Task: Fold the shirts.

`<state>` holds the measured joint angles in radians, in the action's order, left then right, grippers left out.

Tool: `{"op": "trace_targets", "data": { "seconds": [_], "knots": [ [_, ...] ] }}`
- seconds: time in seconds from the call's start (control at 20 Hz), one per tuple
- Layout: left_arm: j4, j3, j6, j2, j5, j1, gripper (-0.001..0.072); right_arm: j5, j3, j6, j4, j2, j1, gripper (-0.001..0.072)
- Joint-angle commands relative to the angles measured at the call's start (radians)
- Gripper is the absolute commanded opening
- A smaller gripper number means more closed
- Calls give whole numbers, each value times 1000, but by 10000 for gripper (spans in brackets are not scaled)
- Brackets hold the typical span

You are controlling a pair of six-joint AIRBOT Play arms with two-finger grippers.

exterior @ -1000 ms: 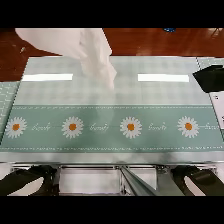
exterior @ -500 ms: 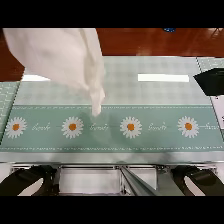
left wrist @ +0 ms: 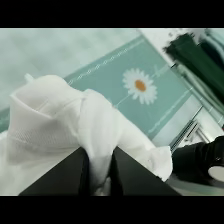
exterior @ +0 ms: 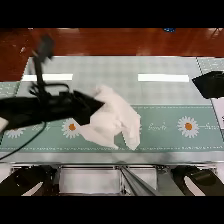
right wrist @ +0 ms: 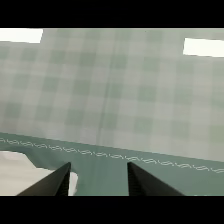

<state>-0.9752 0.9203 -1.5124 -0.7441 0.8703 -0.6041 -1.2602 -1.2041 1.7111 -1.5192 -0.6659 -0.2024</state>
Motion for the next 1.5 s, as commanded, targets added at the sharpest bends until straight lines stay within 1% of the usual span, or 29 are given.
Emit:
{"op": "trace_targets", "data": {
  "seconds": [0.0, 0.15, 0.2, 0.25, 0.3, 0.4, 0.45, 0.55, 0.6, 0.65, 0.7, 0.75, 0.8, 0.85, 0.95, 1.0, 1.05, 1.1, 1.2, 1.35, 1.45],
  "knots": [
    [4, -303, -12, 6, -76, 0, 36, 4, 82, 20, 2, 0, -1, 411],
    [4, -456, -12, -39, -111, 1, 38, 52, 235, 42, 3, 0, -1, 411],
    [4, -475, -12, -58, -104, 2, 107, 85, 292, 51, 3, 0, -1, 411],
    [3, -474, -11, -79, -86, 10, 363, 121, 341, 62, 2, 0, 0, 411],
    [-4, -457, -10, -94, -55, 38, 502, 165, 380, 66, -3, 0, 0, 411],
    [-67, -378, -10, -97, 71, 150, 505, 212, 382, 89, -63, -5, 3, 411],
    [-113, -318, 7, -90, 168, 232, 505, 214, 356, 102, -114, -7, 23, 411],
    [-194, -207, 64, -57, 334, 422, 505, 183, 284, 110, -243, -6, 141, 411],
    [-222, -176, 72, -24, 375, 531, 505, 155, 266, 109, -303, -6, 230, 411],
    [-222, -180, 72, 16, 385, 637, 505, 116, 269, 116, -320, -5, 323, 411],
    [-193, -216, 61, 57, 389, 743, 505, 75, 295, 135, -261, -5, 422, 411],
    [-135, -277, 47, 84, 394, 827, 505, 71, 349, 101, -127, -5, 506, 411],
    [-61, -358, 46, 97, 409, 893, 505, 82, 418, 19, 24, -6, 556, 411],
    [17, -452, 63, 93, 432, 940, 505, 91, 498, -63, 170, -6, 579, 411],
    [92, -605, 108, 74, 443, 967, 505, 91, 623, -183, 375, -7, 581, 411],
    [135, -642, 90, 60, 434, 967, 505, 90, 671, -227, 447, -6, 581, 411],
    [183, -660, 148, 40, 430, 962, 505, 80, 708, -260, 494, -6, 581, 411],
    [196, -664, 151, 18, 426, 959, 505, 73, 734, -278, 515, -6, 581, 411],
    [172, -663, 151, -42, 416, 948, 505, 60, 771, -300, 519, -6, 581, 411],
    [160, -663, 151, -138, 366, 944, 505, 47, 812, -326, 538, -6, 581, 411],
    [161, -663, 152, -200, 330, 925, 505, 35, 848, -351, 595, -6, 581, 411]
  ]
}}
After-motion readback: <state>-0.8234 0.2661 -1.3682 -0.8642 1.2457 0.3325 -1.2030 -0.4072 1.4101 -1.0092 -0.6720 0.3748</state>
